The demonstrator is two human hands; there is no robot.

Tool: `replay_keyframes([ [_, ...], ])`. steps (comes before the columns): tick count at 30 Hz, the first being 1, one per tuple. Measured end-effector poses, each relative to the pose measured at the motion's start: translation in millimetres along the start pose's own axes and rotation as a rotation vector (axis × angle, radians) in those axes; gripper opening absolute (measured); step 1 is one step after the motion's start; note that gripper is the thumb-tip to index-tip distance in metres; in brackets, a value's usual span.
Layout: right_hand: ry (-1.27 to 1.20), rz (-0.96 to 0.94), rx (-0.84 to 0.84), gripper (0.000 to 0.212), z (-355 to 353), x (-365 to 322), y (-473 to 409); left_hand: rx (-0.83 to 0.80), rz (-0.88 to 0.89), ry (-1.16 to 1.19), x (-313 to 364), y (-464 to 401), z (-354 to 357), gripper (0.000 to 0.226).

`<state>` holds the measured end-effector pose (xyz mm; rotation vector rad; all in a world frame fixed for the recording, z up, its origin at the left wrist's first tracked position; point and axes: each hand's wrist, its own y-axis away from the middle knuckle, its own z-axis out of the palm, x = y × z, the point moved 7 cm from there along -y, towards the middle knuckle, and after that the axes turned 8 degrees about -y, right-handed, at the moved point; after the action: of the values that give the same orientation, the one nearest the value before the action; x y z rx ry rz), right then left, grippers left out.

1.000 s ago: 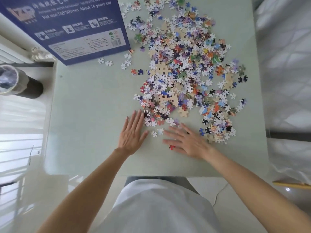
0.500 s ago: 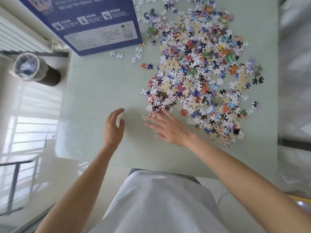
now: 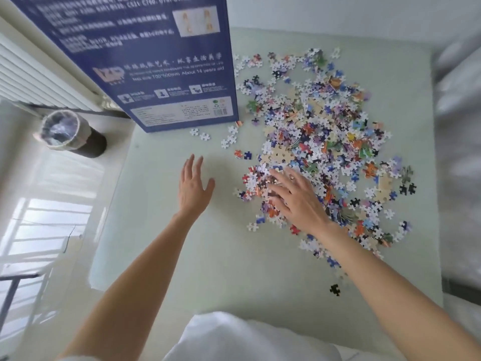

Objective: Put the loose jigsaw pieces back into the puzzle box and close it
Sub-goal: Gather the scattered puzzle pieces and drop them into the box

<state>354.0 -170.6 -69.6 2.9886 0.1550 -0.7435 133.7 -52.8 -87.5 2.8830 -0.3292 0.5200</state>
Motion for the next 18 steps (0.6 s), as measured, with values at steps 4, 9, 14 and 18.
replay_keyframes([
  [4,-0.025,0.141,0.130,0.040,-28.2,22.6,-21.9,-0.001,-0.090,-0.007,3.8,-65.6,-0.6,0.061],
  [9,-0.081,0.275,0.152,0.036,-27.4,46.9,-36.8,-0.071,0.039,-0.058,48.5,-83.2,29.8,0.063],
  [14,-0.048,0.402,0.025,0.050,-17.1,65.6,-52.5,-0.293,0.466,0.020,130.4,-36.6,60.8,0.059],
  [18,-0.061,0.378,-0.125,0.057,-7.6,66.8,-39.3,-0.298,0.425,0.177,129.7,-15.0,45.9,0.069],
])
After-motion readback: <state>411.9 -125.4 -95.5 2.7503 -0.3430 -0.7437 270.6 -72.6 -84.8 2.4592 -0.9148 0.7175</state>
